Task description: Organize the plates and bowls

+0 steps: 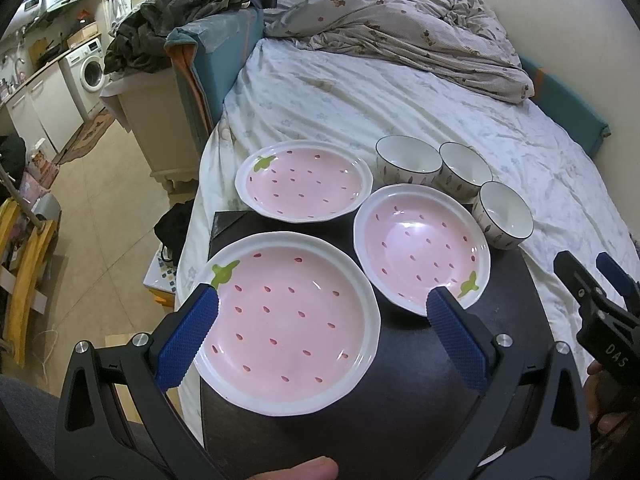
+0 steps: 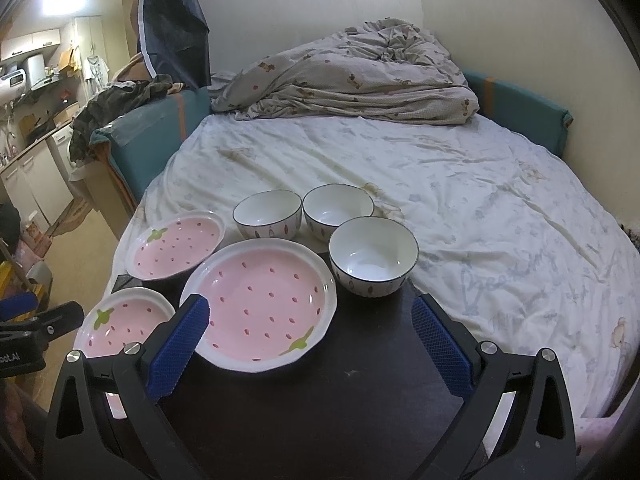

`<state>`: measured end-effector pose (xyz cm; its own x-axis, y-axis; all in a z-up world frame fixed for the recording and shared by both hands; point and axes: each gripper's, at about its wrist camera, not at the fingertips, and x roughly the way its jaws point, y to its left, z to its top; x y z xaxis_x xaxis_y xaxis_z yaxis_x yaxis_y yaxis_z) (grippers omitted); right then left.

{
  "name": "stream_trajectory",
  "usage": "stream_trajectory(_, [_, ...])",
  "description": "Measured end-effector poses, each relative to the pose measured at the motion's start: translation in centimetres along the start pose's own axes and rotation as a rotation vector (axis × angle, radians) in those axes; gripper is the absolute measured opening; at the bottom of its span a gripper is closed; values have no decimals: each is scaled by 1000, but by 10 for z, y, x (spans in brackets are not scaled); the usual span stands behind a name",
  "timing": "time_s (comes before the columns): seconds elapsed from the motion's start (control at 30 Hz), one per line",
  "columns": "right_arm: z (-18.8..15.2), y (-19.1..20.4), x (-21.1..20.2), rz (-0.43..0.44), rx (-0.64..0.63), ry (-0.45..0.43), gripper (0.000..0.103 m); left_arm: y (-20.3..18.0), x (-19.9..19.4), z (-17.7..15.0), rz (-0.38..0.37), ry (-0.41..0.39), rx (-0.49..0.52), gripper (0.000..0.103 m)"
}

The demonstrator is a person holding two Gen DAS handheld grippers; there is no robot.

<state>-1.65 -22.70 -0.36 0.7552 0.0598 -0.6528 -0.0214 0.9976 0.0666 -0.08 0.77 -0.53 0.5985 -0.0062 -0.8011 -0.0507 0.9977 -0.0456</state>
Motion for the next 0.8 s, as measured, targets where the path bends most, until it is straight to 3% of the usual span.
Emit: stream_trajectory(0.8, [-1, 0, 1, 0, -3, 4, 103, -1, 0, 1, 15, 9, 0, 103])
